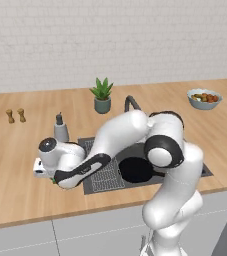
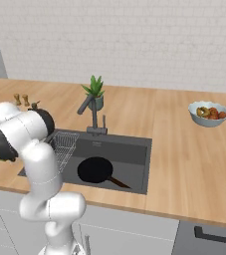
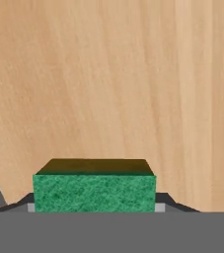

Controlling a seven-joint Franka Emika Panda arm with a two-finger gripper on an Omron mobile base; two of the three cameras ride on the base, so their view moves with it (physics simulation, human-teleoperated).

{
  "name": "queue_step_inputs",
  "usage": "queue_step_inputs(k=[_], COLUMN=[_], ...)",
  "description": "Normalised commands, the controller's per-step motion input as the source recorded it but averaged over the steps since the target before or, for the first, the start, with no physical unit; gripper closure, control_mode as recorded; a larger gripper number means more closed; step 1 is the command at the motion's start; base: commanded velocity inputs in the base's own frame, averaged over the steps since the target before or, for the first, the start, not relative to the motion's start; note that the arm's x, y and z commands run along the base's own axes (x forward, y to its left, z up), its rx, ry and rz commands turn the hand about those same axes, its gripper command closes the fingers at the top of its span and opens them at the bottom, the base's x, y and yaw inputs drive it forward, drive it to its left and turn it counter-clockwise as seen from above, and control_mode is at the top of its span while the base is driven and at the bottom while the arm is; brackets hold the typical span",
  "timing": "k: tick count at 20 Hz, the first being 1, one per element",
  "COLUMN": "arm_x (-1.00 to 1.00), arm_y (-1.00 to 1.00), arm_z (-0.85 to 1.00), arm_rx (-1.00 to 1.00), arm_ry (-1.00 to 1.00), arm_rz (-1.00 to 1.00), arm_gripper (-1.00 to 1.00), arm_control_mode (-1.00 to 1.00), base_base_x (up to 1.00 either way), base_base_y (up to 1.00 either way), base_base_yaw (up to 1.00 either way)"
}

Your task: Pick the pan and sponge and place them into the sink. Then turn on the water.

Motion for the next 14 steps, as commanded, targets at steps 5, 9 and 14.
queue_step_inputs(k=[5,9,14], arm_x=[-0.04,-0.18,-0.43], arm_y=[-0.42,-0.88,-1.0], arm_z=[0.99,0.9,0.62], arm_rx=[0.26,0.3,0.3], arm_ry=[-0.03,0.0,0.0], arm_rz=[-0.17,-0.12,-0.06], arm_gripper=[1.0,1.0,1.0], arm_control_mode=[-1.0,-1.0,-1.0], base_base_x=[0.0,0.0,0.0], base_base_y=[0.0,0.0,0.0], base_base_yaw=[0.0,0.0,0.0])
